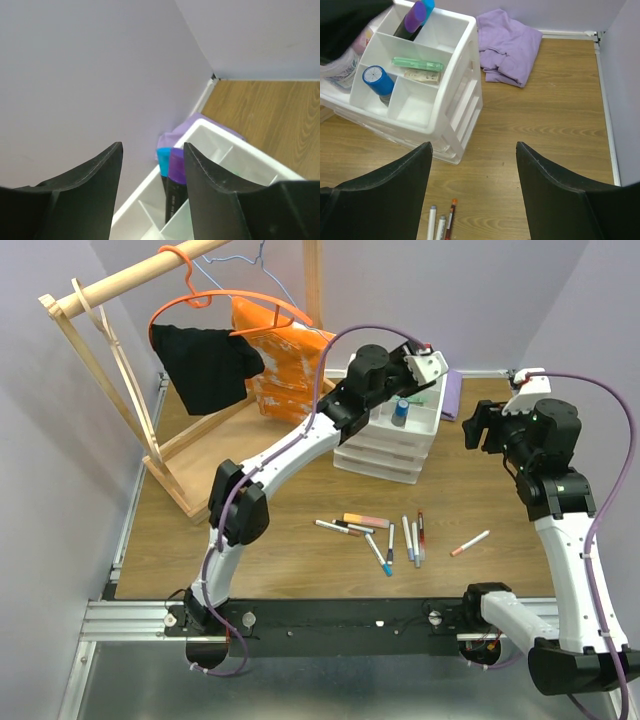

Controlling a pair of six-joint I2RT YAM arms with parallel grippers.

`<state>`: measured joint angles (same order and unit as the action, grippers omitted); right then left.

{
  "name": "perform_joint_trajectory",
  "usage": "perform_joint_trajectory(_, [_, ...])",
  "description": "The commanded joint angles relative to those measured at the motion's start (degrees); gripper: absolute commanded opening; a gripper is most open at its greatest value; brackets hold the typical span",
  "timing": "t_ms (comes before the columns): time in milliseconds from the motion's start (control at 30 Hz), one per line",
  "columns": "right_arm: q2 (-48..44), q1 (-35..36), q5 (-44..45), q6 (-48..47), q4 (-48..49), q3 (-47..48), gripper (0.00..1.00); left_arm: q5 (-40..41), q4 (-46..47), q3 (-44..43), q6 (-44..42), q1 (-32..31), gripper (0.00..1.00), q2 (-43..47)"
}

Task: Sort the stationery into containers
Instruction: Place the pen in the storage box, then pick up the stationery from the center of the board.

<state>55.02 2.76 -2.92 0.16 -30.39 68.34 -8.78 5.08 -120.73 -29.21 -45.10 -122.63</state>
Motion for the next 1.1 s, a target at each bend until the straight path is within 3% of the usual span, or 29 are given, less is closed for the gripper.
perform_joint_trajectory(0, [-1.76,-1.18,-1.39,1.51,1.21,-0.66,0.75,6.13,3.1,0.05,-1.98,-3.32,0.62,10.38])
perform_joint_trajectory(133, [-3.34,-1.45,-1.21,1.07,0.6,-1.36,0.75,7.64,-2.85,6.1,-1.91,-4.82,0.64,19.95])
perform_joint_trajectory(233, [-5.1,-1.62,-1.3,0.54,0.07,-2.68,0.75,3.96,-8.91,19.35,-0.85,-4.82,0.64,30.84])
perform_joint_trajectory(367, [-7.21,-1.71,-3.14,0.36,-1.07,-4.7,0.75,-13.22,-21.66,41.3,-6.28,-4.73,0.63,45.86])
perform_joint_trajectory(533, [-9.14,-1.71,-7.36,-1.39,-2.57,-6.55,0.75,-22.42,-38.18,53.83,-15.05,-4.73,0.56,50.82])
perform_joint_trajectory(733, [-9.32,-1.97,-10.95,-4.89,-4.67,-5.94,0.71,-17.69,-36.55,61.57,-15.18,-6.58,0.5,47.05])
perform_joint_trajectory(867, [-6.61,-1.97,-29.53,-15.79,-14.49,-2.61,0.7,-15.14,-31.28,64.91,-5.01,-5.97,0.5,48.52])
perform_joint_trajectory(967, [0.24,-1.89,-38.36,-24.22,-26.54,1.36,0.65,-13.64,-28.91,66.84,1.15,-2.63,0.53,53.08])
perform_joint_trajectory(1067, [3.5,1.7,-35.43,-31.44,-29.38,0.57,0.61,-13.63,-29.68,67.38,7.41,0.7,0.56,57.04])
